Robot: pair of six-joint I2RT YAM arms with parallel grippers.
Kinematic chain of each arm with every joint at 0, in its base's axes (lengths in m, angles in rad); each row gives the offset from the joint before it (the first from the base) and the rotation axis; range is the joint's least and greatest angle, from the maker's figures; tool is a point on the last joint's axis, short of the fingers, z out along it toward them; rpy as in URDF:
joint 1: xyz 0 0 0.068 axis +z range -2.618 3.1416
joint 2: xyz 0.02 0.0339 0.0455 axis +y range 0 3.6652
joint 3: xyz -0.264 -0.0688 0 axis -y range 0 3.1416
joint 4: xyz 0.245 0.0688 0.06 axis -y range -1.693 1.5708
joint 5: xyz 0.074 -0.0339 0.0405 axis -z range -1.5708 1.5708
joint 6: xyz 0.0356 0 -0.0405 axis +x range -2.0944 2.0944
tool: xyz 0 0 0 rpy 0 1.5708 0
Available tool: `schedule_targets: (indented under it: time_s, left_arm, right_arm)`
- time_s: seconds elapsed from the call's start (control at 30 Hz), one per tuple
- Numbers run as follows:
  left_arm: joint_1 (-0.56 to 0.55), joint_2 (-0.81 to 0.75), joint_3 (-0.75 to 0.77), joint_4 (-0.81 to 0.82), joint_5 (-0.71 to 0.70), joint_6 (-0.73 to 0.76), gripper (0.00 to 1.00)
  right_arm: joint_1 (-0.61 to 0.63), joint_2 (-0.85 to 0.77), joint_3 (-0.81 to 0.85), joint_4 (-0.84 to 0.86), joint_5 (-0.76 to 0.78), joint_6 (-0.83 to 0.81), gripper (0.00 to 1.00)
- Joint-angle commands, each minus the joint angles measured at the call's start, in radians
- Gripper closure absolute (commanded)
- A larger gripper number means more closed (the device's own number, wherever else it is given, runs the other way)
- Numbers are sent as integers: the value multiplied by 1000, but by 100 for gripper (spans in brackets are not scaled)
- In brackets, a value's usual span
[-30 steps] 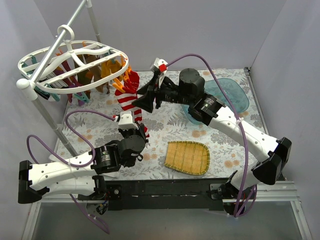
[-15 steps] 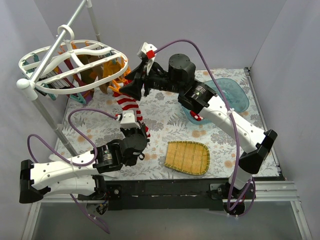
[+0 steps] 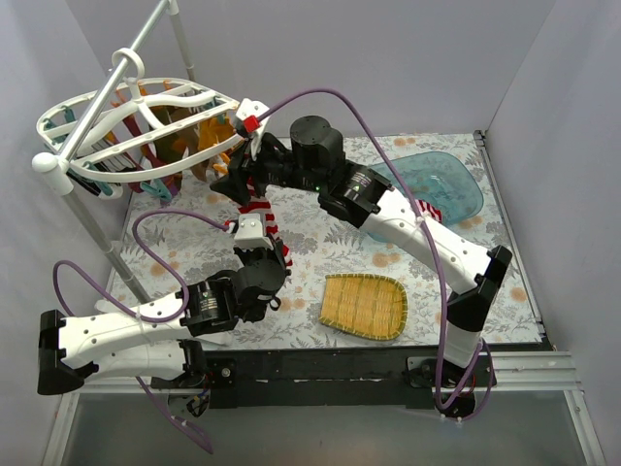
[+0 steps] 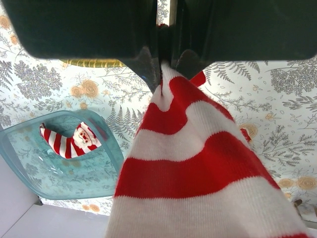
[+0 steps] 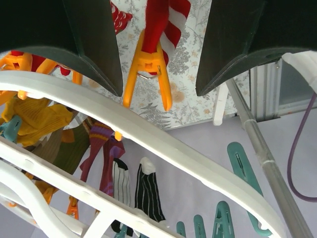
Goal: Remove the socks clipped to the hanger
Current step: Remove the sock from the hanger.
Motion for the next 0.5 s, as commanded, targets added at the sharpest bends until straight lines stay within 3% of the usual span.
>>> schedule_targets:
  time_s: [0.0, 0.2, 0.3, 0.47]
  left_arm:
    - [5, -3, 40, -5, 5, 12, 100]
    - [5, -2, 45, -5, 5, 18, 100]
    - [5, -6, 42, -8, 5, 16, 100]
    - [5, -5, 34, -14, 14, 12, 100]
  right_arm:
    - [44, 10, 71, 14, 143, -71, 31]
    - [70, 11, 48, 76, 248, -79, 34]
    - [70, -9, 9, 112, 280, -68, 47]
    - [70, -18, -1, 142, 299, -53, 84]
